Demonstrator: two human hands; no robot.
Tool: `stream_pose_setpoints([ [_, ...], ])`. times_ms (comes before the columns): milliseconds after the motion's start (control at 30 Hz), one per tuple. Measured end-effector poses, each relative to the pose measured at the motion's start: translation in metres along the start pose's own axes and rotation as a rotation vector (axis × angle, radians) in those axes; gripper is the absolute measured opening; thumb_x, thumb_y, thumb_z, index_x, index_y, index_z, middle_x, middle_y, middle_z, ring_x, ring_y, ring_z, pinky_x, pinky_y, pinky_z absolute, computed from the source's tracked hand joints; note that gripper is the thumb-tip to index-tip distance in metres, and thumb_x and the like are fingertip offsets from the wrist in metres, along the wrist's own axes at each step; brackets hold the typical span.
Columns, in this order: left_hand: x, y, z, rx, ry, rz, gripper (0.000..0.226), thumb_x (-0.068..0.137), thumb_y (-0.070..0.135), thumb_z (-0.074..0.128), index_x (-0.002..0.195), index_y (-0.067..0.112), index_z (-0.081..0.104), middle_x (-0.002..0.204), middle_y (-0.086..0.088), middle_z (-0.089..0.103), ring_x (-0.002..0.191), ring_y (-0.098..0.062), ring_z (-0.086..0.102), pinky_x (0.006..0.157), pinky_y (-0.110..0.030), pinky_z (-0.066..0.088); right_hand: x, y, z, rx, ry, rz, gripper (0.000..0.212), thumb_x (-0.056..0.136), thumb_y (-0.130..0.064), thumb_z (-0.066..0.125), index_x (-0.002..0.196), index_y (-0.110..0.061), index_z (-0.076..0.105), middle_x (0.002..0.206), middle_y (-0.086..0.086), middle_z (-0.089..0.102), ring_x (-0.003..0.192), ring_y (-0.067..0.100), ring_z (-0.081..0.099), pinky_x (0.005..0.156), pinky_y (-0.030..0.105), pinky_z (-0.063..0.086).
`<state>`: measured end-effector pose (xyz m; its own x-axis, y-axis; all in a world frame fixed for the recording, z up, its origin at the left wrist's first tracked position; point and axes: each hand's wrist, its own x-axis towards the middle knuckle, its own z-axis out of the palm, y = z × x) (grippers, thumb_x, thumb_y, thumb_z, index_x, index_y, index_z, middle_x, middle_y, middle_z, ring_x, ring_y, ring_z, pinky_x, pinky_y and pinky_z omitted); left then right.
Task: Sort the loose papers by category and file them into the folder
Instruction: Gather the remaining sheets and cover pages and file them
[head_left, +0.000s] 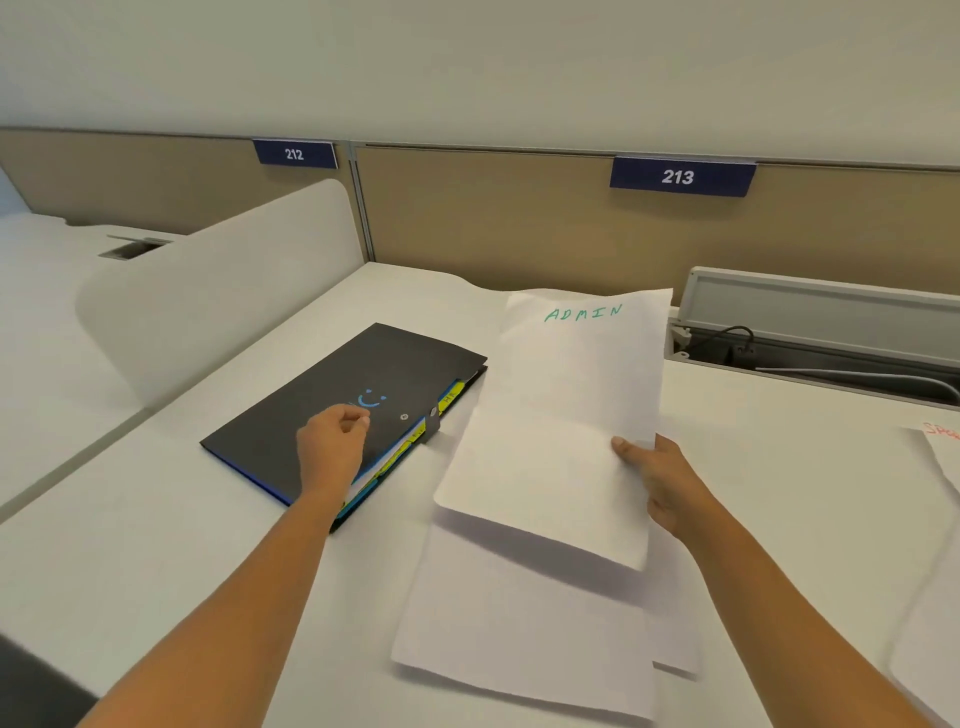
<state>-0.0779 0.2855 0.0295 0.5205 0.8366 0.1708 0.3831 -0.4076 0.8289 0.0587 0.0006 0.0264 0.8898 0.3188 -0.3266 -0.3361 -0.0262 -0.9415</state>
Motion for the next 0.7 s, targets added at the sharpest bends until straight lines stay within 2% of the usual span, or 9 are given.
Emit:
stream_pose_setpoints([
  [100,0.006,-0.012,0.003,0.248,-0.112,0.090,0.038,0.086,0.022,0.064,0.121,0.008,0.058,0.121,-0.011,0.061,0.108,-0.022,0.057,0.090,-0.030,0.043,0.003,0.004,0.005,0.003,0.018,0.008,0.035,0.094,-0.011,0.053,0.128,-0.003,0.049,0.113,0.011,0.063,0.100,0.031,0.059,0.092,0.043,0.046],
  [200,0.016,-0.023,0.008,0.629,-0.327,0.140,0.066,0.084,0.038,0.064,0.139,0.014,0.038,0.146,-0.009,0.037,0.138,-0.027,0.028,0.108,-0.048,0.028,0.006,0.005,0.010,0.022,0.017,0.005,0.031,0.095,-0.009,0.051,0.125,-0.004,0.050,0.094,0.004,0.064,0.084,0.024,0.060,0.085,0.040,0.046],
  [233,0.019,-0.026,0.008,0.736,-0.381,0.133,0.069,0.084,0.042,0.061,0.141,0.015,0.032,0.150,-0.009,0.029,0.141,-0.028,0.019,0.110,-0.053,0.022,0.007,0.005,0.012,0.028,0.015,0.005,0.031,0.095,-0.009,0.051,0.125,-0.003,0.050,0.092,0.003,0.063,0.081,0.022,0.060,0.083,0.040,0.045],
  [300,0.024,-0.033,0.010,0.824,-0.447,0.113,0.068,0.087,0.048,0.054,0.142,0.015,0.029,0.151,-0.009,0.026,0.142,-0.030,0.017,0.110,-0.058,0.019,0.009,0.005,0.017,0.041,0.014,0.009,0.032,0.095,-0.009,0.051,0.126,-0.003,0.050,0.091,0.002,0.063,0.080,0.020,0.060,0.080,0.039,0.046],
  [400,0.025,-0.037,0.011,0.871,-0.490,0.169,0.054,0.094,0.047,0.040,0.138,0.015,0.035,0.141,-0.007,0.040,0.134,-0.030,0.033,0.106,-0.060,0.027,0.011,0.003,0.025,0.056,0.006,0.006,0.029,0.095,-0.009,0.051,0.123,-0.003,0.051,0.090,0.002,0.063,0.078,0.019,0.059,0.072,0.035,0.047],
  [500,0.023,-0.033,0.007,0.839,-0.432,0.281,0.038,0.099,0.037,0.031,0.119,0.011,0.048,0.106,-0.007,0.059,0.101,-0.027,0.058,0.091,-0.045,0.048,0.014,0.003,0.029,0.057,0.026,0.004,0.030,0.095,-0.009,0.051,0.124,-0.001,0.050,0.102,0.008,0.063,0.084,0.025,0.060,0.082,0.039,0.045],
  [567,0.025,-0.031,0.002,0.860,-0.370,0.370,0.035,0.101,0.031,0.028,0.116,0.009,0.050,0.090,-0.007,0.060,0.085,-0.026,0.062,0.076,-0.035,0.051,0.017,0.004,0.031,0.070,0.061,0.008,0.036,0.095,-0.010,0.051,0.129,-0.001,0.049,0.113,0.012,0.061,0.095,0.031,0.058,0.085,0.040,0.044],
  [633,0.030,-0.029,-0.003,0.824,-0.321,0.406,0.038,0.101,0.030,0.024,0.123,0.010,0.049,0.087,-0.010,0.064,0.077,-0.026,0.062,0.071,-0.035,0.051,0.019,0.004,0.033,0.088,0.101,-0.002,0.037,0.095,-0.010,0.051,0.131,-0.002,0.048,0.120,0.014,0.059,0.098,0.031,0.055,0.086,0.041,0.044],
  [700,0.034,-0.027,-0.008,0.777,-0.331,0.427,0.039,0.102,0.028,0.024,0.135,0.016,0.040,0.073,-0.008,0.058,0.057,-0.019,0.053,0.058,-0.029,0.046,0.022,0.004,0.036,0.111,0.136,-0.011,0.037,0.095,-0.009,0.051,0.131,-0.003,0.047,0.125,0.014,0.057,0.099,0.030,0.054,0.090,0.043,0.044],
])
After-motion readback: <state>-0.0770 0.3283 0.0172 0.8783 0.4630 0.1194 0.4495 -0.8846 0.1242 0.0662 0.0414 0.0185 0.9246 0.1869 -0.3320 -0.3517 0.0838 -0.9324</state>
